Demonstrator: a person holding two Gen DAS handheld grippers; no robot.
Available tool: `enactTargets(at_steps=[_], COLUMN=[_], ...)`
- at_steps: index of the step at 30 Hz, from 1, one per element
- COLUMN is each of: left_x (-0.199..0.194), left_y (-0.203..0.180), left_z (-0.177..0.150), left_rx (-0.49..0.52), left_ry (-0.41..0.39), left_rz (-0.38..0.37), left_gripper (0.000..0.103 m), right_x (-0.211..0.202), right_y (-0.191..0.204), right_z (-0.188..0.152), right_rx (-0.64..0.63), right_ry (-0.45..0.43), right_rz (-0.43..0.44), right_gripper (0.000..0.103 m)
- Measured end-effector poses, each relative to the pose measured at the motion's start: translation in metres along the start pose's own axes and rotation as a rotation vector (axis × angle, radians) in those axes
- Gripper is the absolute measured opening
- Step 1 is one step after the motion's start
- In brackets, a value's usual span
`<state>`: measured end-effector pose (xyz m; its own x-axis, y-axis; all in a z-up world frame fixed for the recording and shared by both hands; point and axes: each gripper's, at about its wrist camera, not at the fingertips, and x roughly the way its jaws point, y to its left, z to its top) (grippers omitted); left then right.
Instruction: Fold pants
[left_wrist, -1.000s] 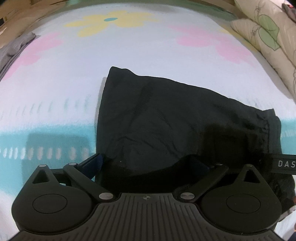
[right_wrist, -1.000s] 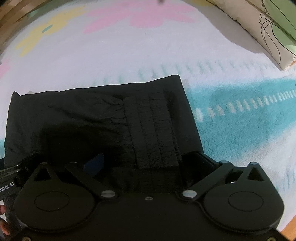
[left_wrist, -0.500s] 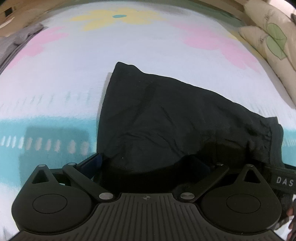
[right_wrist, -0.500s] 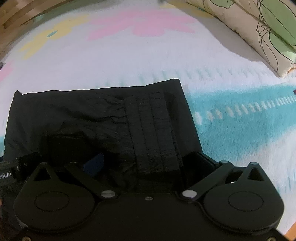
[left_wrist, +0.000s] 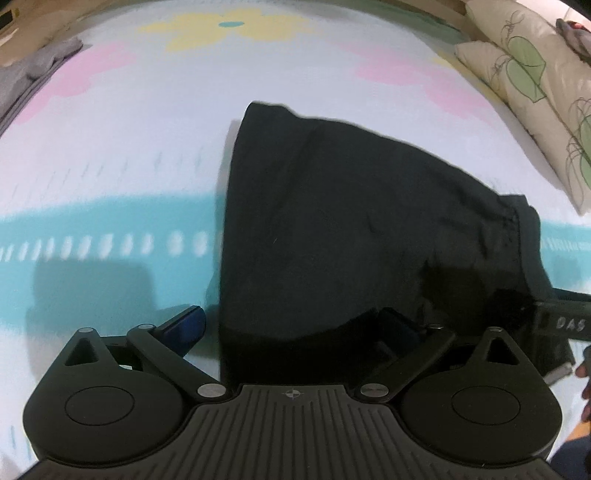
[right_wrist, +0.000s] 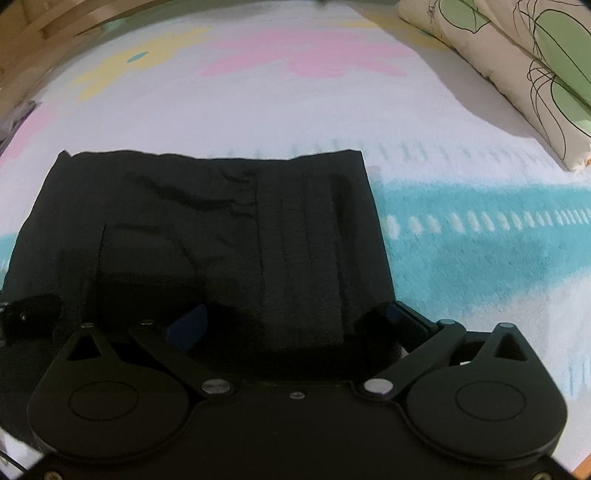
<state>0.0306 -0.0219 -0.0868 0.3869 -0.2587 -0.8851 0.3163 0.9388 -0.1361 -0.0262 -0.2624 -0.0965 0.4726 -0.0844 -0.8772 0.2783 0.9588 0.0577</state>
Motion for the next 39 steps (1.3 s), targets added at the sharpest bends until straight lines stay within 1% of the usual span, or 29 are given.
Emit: enactTargets(at_steps=[4,6,8,11,13,15,16,17,18,19,21,22,24,25,27,29,31,34,35,36,37,39], left_x=[-0.004,-0.003,-0.002,-0.001,0.000,-0.005,-0.008,-0.011,-0.013,-0.013,-0.011,-0.008,-0.006,-0.006,-0.008,-0.009,-0.009,-0.013,-0.015,-0.015,-0.014,-0.014], left_y=[0.007,0.010,0.010,0.010,0.009,0.005,0.004,0.004,0.003,0.004,0.007,0.010,0.018,0.021,0.024,0.024,0.022,0.017,0.016,0.016,0.014,0.013], left_z=[-0.005,-0.006,-0.005,-0.003,-0.002,-0.001,0.001,0.003,0.004,0.004,0.005,0.005,0.004,0.004,0.003,0.002,0.002,0.002,0.002,0.003,0.004,0.004], left_rx=[0.004,0.015,0.017,0.016,0.025,0.040,0.049,0.053,0.053,0.054,0.048,0.036,-0.005,-0.022,-0.027,-0.019,-0.015,-0.008,-0.006,-0.005,-0.003,0.005], left_ry=[0.013,0.015,0.018,0.015,0.008,-0.008,-0.021,-0.033,-0.042,-0.047,-0.033,-0.018,0.000,0.001,0.000,-0.002,-0.005,-0.012,-0.016,-0.018,-0.019,-0.023], left_rz=[-0.032,-0.034,-0.037,-0.036,-0.025,-0.008,-0.007,-0.007,-0.006,-0.006,-0.013,-0.016,-0.043,-0.054,-0.061,-0.056,-0.048,-0.034,-0.030,-0.026,-0.021,-0.013], left_gripper=[0.100,0.100,0.100,0.100,0.100,0.092,0.090,0.090,0.090,0.090,0.090,0.090,0.090,0.090,0.090,0.090,0.090,0.090,0.090,0.090,0.090,0.090], right_x=[-0.008,-0.007,-0.012,-0.017,-0.018,-0.017,-0.016,-0.016,-0.019,-0.023,-0.031,-0.032,-0.032,-0.029,-0.023,-0.021,-0.027,-0.042,-0.047,-0.050,-0.053,-0.055], right_y=[-0.015,-0.026,-0.037,-0.059,-0.078,-0.099,-0.109,-0.118,-0.126,-0.130,-0.131,-0.128,-0.120,-0.117,-0.108,-0.097,-0.081,-0.055,-0.049,-0.044,-0.040,-0.038], right_z=[-0.003,-0.006,-0.009,-0.016,-0.022,-0.026,-0.025,-0.021,-0.018,-0.015,-0.007,-0.002,0.001,0.002,0.005,0.007,0.008,0.010,0.011,0.010,0.008,0.003], right_rx=[0.047,0.107,0.126,0.161,0.204,0.275,0.341,0.398,0.461,0.486,0.462,0.428,0.381,0.372,0.361,0.291,0.188,0.039,-0.005,-0.040,-0.084,-0.147], right_ry=[0.050,0.087,0.089,0.094,0.071,0.050,0.055,0.059,0.048,0.023,-0.025,-0.039,-0.036,-0.023,0.004,0.007,-0.047,-0.130,-0.150,-0.166,-0.190,-0.223], right_rz=[0.039,0.088,0.140,0.256,0.361,0.468,0.493,0.492,0.469,0.446,0.429,0.444,0.490,0.493,0.454,0.401,0.326,0.163,0.126,0.116,0.128,0.196], right_gripper=[0.103,0.103,0.103,0.103,0.103,0.102,0.102,0.101,0.102,0.102,0.102,0.102,0.102,0.102,0.102,0.101,0.101,0.102,0.103,0.103,0.103,0.100])
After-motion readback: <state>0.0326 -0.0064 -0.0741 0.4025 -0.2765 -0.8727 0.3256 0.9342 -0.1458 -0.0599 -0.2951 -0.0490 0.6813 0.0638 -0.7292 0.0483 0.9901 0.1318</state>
